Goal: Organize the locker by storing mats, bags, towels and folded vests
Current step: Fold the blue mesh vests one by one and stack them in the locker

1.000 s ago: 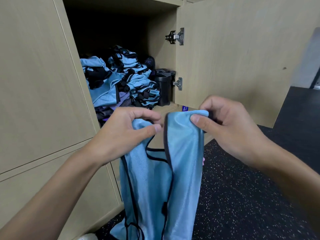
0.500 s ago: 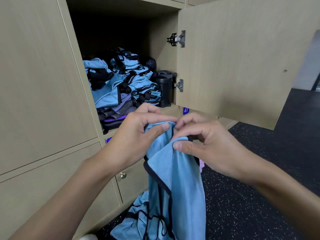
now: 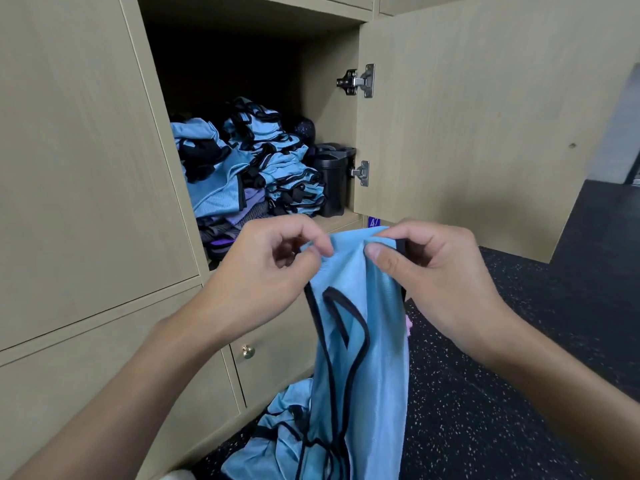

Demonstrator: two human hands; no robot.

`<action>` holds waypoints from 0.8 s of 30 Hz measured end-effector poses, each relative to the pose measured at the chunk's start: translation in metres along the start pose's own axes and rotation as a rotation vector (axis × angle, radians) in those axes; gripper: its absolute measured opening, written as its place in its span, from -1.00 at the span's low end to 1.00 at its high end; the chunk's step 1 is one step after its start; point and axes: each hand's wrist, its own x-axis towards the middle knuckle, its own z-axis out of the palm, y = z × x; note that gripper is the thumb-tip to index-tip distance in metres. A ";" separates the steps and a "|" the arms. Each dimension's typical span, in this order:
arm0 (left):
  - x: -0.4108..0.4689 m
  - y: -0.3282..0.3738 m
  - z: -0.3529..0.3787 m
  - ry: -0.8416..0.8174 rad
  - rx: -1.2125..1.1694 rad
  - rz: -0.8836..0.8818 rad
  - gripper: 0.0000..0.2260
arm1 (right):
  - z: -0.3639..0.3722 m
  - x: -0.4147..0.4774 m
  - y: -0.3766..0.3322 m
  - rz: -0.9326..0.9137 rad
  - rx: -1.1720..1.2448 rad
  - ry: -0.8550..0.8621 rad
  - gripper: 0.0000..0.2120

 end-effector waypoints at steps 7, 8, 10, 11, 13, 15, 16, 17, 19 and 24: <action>-0.003 0.014 0.005 -0.100 -0.019 -0.058 -0.59 | 0.003 0.004 -0.006 -0.002 -0.006 0.115 -0.76; -0.003 0.015 0.007 -0.094 -0.003 -0.059 -0.57 | 0.004 0.004 -0.007 -0.007 -0.004 0.134 -0.74; -0.002 0.016 0.011 -0.079 0.047 -0.050 -0.58 | 0.005 0.006 -0.007 -0.017 -0.001 0.182 -0.70; -0.002 0.016 0.013 -0.069 0.081 -0.053 -0.62 | 0.005 0.006 -0.007 -0.020 -0.005 0.201 -0.69; -0.002 0.014 0.015 -0.062 0.133 -0.061 -0.73 | 0.004 0.008 -0.008 -0.019 -0.017 0.214 -0.69; -0.001 0.010 0.016 -0.056 0.136 -0.064 -0.85 | 0.002 0.008 -0.007 -0.014 -0.013 0.204 -0.69; -0.001 0.009 0.015 -0.038 0.115 -0.061 -0.87 | 0.001 0.008 -0.006 -0.014 -0.009 0.195 -0.70; 0.000 0.009 0.013 -0.010 0.084 -0.060 -0.88 | 0.000 0.007 -0.006 -0.016 -0.008 0.183 -0.72; 0.002 0.011 0.010 0.060 -0.015 -0.067 -0.87 | -0.003 0.008 -0.006 -0.014 -0.028 0.141 -0.79; 0.008 0.012 0.005 0.208 -0.246 -0.118 -0.79 | -0.011 0.009 -0.005 -0.020 -0.006 0.086 -0.83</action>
